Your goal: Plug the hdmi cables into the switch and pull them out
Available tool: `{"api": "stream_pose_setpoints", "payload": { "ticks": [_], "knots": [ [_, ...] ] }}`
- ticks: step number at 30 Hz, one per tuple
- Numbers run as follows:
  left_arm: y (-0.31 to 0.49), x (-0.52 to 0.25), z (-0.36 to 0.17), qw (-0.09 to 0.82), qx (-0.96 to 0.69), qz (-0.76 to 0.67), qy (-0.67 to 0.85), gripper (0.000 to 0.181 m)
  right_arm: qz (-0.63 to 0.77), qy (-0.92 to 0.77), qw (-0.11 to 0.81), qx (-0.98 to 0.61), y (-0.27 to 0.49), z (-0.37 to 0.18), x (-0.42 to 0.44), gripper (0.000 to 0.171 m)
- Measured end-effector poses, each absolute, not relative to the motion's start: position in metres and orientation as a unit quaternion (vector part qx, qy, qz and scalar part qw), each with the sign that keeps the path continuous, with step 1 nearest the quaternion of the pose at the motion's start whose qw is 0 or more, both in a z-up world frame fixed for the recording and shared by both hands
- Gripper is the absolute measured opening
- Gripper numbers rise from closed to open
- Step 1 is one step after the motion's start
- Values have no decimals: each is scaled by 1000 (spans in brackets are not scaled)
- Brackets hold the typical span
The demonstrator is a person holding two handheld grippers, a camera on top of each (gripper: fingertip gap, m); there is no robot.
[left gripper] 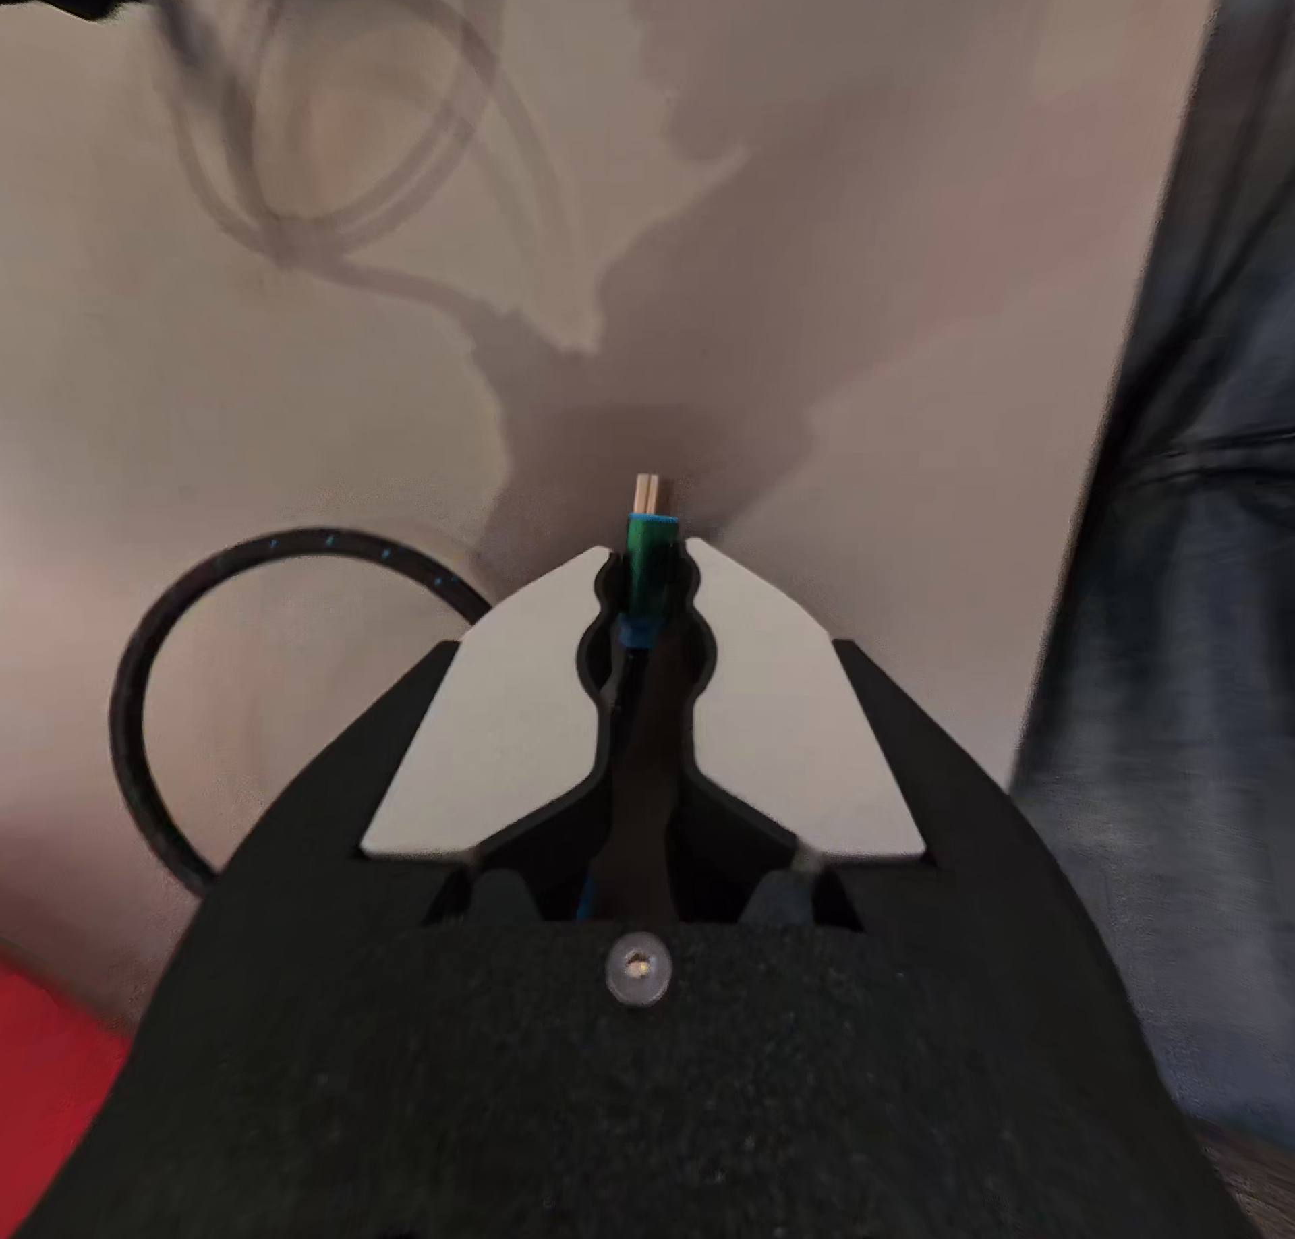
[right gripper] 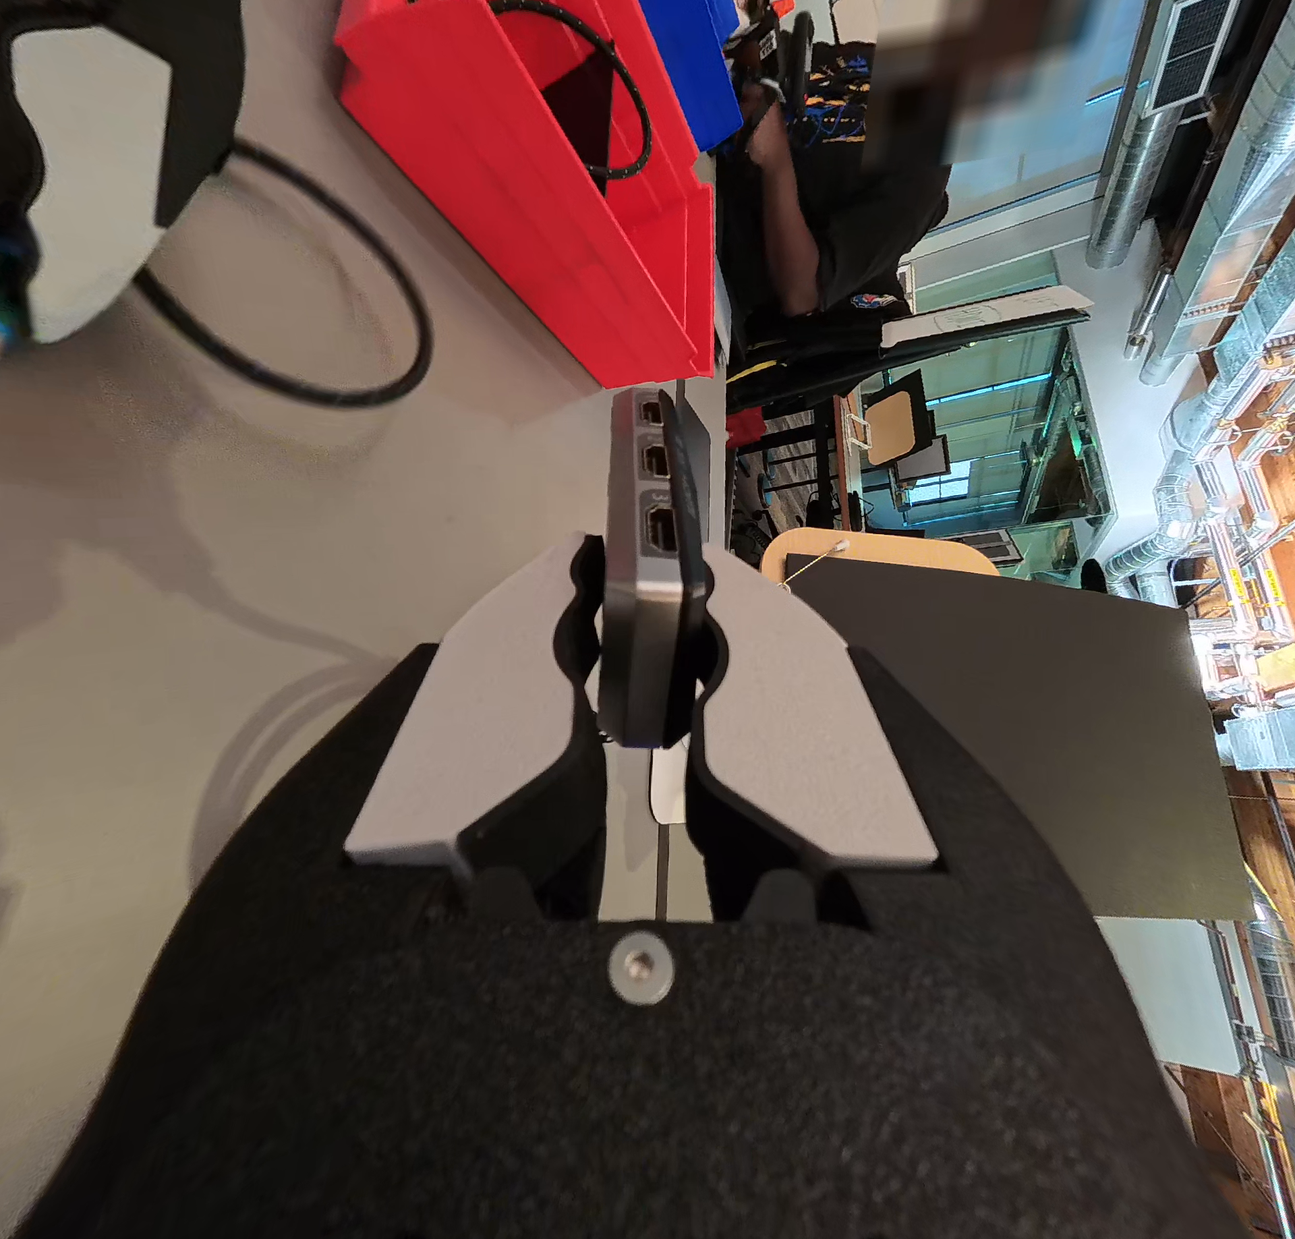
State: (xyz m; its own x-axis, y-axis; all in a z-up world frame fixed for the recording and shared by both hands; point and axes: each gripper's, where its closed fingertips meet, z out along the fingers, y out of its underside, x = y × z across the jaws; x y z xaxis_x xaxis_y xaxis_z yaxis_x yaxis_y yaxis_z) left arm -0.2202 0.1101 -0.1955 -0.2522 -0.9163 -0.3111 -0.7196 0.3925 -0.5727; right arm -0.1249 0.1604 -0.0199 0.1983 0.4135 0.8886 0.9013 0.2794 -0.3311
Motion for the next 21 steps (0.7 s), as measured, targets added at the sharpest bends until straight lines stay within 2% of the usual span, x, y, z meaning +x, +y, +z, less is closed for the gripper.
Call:
{"api": "stream_pose_setpoints", "payload": {
  "ticks": [3, 7, 10, 15, 21],
  "knots": [
    [131, -219, -171, 399, -495, -64, 769, 12, -229, -592, 538, -555, 160, -19, -124, 23],
    [156, -217, -110, 507, -444, 86, 734, 12, -225, -589, 540, -558, 161, -19, -123, 23],
    [167, -214, -65, 555, -401, 183, 705, 12, -231, -590, 535, -559, 163, -21, -124, 23],
    [179, -200, -19, 592, -326, 308, 669, 12, -239, -589, 531, -561, 165, -23, -127, 23],
    [179, -185, -7, 597, -273, 365, 661, 12, -245, -590, 528, -559, 166, -25, -131, 23]
  ]
}}
